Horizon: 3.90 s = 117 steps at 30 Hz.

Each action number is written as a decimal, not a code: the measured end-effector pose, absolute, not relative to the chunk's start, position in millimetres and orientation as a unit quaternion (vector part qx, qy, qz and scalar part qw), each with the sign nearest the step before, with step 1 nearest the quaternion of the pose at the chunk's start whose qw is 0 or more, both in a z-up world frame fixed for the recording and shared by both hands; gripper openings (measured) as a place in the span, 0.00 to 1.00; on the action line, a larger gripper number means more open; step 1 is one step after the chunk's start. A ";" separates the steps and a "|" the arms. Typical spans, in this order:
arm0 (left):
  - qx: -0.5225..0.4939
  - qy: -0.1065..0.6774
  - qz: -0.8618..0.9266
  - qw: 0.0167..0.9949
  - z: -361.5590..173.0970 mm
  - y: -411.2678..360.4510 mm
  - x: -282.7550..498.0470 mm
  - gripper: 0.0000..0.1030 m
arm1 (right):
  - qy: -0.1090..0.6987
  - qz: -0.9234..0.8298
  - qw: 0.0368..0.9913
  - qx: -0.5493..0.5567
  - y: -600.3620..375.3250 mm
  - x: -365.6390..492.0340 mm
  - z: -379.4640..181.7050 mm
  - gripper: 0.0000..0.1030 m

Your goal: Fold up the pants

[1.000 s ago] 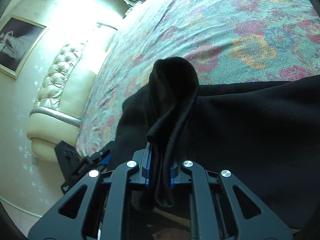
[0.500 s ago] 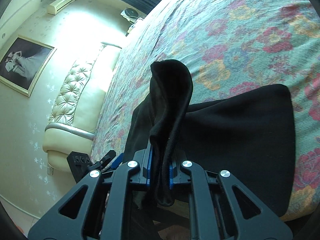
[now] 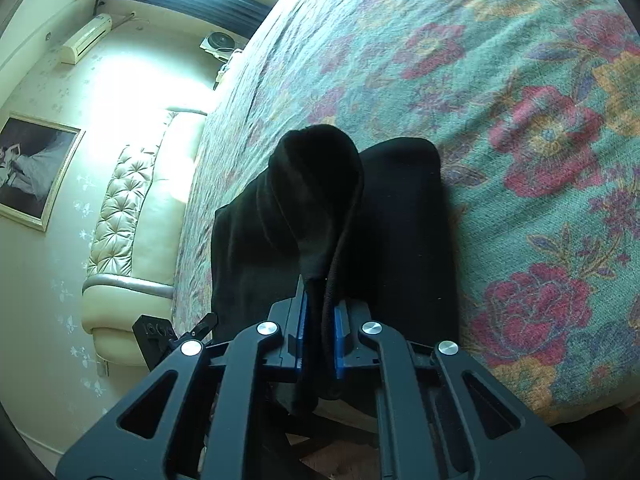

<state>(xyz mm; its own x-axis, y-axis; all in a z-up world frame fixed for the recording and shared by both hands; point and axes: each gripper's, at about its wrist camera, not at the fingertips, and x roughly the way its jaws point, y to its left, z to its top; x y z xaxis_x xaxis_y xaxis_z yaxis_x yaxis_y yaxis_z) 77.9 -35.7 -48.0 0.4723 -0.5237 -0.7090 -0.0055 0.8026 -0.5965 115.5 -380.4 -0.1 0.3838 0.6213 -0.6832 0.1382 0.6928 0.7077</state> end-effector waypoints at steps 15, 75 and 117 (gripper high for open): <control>-0.277 0.494 -0.159 0.809 -51.4 -33.6 78.4 0.75 | 0.564 0.196 0.728 0.335 -364.2 106.3 -8.6 0.11; -0.316 0.501 -0.140 0.793 -45.7 -8.3 61.4 0.75 | 0.541 0.201 0.690 0.437 -440.2 83.1 -42.5 0.86; -0.324 0.487 -0.194 0.788 -39.6 -22.2 51.4 0.73 | 0.512 0.223 0.739 0.377 -457.5 111.8 -21.8 0.85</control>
<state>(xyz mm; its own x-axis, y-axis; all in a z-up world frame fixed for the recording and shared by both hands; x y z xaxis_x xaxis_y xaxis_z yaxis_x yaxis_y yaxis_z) 51.4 -22.2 -39.6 0.4513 -0.6203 -0.6416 -0.0105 0.7152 -0.6988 111.8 -457.5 -21.8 0.3753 0.7159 -0.5887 0.0556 0.6166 0.7853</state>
